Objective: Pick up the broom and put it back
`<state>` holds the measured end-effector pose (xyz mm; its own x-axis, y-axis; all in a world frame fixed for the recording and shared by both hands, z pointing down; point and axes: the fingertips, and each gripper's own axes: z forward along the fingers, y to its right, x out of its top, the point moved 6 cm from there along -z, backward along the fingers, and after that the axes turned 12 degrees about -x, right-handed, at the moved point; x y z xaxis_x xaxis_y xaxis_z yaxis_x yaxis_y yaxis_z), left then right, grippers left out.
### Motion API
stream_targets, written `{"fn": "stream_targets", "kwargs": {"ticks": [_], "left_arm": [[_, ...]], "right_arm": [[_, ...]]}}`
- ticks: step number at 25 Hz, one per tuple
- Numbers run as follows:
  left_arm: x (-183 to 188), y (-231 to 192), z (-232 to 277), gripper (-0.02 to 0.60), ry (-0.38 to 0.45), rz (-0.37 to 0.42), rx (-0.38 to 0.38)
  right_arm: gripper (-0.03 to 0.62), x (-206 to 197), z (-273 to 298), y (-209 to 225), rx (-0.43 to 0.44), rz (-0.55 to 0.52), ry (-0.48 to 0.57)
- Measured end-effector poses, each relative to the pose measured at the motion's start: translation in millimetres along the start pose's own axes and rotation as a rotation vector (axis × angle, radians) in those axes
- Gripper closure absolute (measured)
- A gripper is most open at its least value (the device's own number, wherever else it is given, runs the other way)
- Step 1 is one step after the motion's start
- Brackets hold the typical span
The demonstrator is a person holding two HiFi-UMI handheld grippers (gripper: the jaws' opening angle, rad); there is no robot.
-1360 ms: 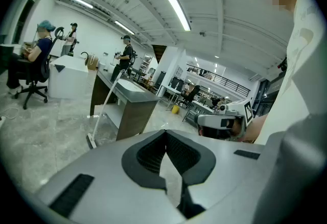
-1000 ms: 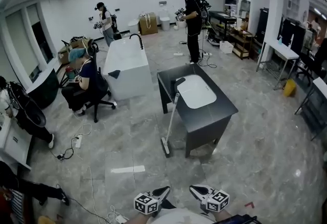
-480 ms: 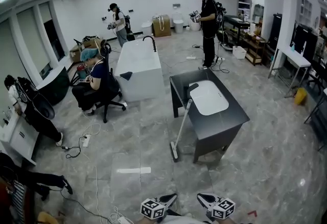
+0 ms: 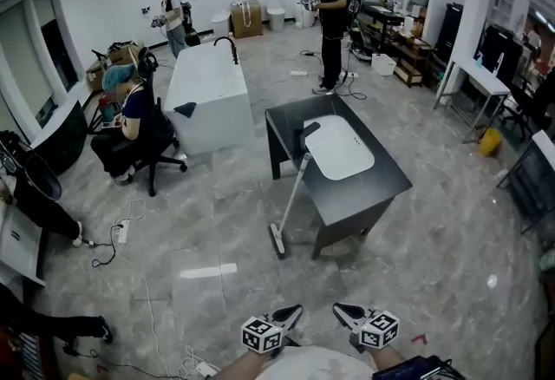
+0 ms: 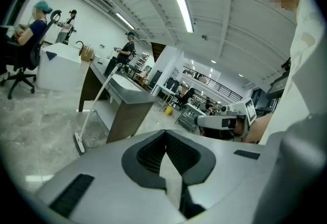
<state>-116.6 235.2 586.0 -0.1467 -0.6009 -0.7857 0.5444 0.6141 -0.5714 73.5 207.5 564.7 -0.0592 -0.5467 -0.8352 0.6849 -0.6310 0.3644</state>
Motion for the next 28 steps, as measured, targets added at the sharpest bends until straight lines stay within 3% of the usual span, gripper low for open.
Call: {"fn": "stream_targets", "kwargs": {"ticks": [6,14,28], "left_arm": [[44.0,-36.3,6.0,0.569,-0.021,0.021,-0.05],[75.6,-79.4,3.8,0.569,-0.045,0.037,-0.092],[95.6,-137.9,-41.9,0.569,-0.013,0.01,-0.044]], "right_arm": [[0.577,36.8,33.5,2.6,-0.049,0.002,0.012],[0.577,52.3,66.7,9.3,-0.131,0.017,0.01],[0.577,81.1,125.7,11.1,-0.192,0.005,-0.001]]}}
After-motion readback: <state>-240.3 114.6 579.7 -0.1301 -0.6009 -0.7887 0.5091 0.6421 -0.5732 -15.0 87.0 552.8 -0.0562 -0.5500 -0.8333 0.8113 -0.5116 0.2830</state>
